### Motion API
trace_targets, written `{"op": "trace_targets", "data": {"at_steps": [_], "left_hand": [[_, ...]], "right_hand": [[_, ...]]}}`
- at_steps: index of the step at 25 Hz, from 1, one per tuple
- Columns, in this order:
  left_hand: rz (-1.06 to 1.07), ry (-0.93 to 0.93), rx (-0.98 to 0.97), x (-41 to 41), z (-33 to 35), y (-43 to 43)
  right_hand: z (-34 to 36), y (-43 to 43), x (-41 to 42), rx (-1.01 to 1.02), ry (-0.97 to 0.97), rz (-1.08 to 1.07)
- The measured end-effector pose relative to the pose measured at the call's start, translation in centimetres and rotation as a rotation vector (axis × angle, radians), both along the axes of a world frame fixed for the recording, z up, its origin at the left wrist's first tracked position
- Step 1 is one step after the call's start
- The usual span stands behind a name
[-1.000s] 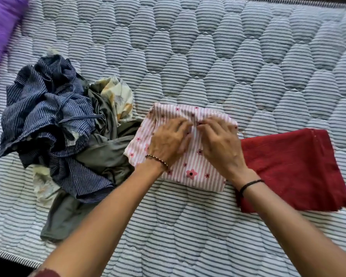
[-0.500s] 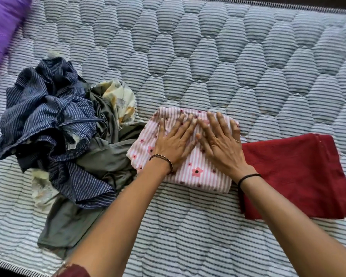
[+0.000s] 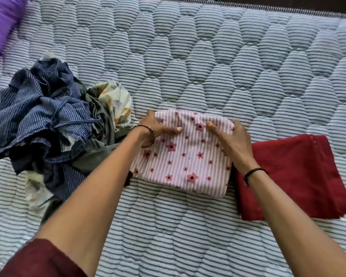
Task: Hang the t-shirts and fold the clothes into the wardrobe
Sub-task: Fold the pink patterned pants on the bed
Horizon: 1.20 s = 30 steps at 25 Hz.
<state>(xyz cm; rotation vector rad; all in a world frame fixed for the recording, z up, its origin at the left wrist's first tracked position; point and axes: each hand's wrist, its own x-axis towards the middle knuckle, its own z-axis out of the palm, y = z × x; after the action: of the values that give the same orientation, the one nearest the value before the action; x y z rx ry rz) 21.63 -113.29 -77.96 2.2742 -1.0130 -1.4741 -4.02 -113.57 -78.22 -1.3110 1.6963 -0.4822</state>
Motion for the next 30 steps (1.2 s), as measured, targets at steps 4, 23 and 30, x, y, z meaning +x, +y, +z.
{"op": "trace_targets", "data": {"at_steps": [4, 23, 30], "left_hand": [[-0.024, 0.102, 0.029, 0.4, 2.1, -1.4], [-0.676, -0.732, -1.017, -2.5, 2.2, -2.4], [-0.997, -0.594, -0.158, -2.2, -1.0, -2.8]], "right_hand": [[1.1, -1.3, 0.0, 0.034, -0.280, -0.017], [-0.3, -3.3, 4.7, -0.745, 0.496, 0.289], [-3.1, -1.7, 4.5, -0.434, 0.613, 0.535]]}}
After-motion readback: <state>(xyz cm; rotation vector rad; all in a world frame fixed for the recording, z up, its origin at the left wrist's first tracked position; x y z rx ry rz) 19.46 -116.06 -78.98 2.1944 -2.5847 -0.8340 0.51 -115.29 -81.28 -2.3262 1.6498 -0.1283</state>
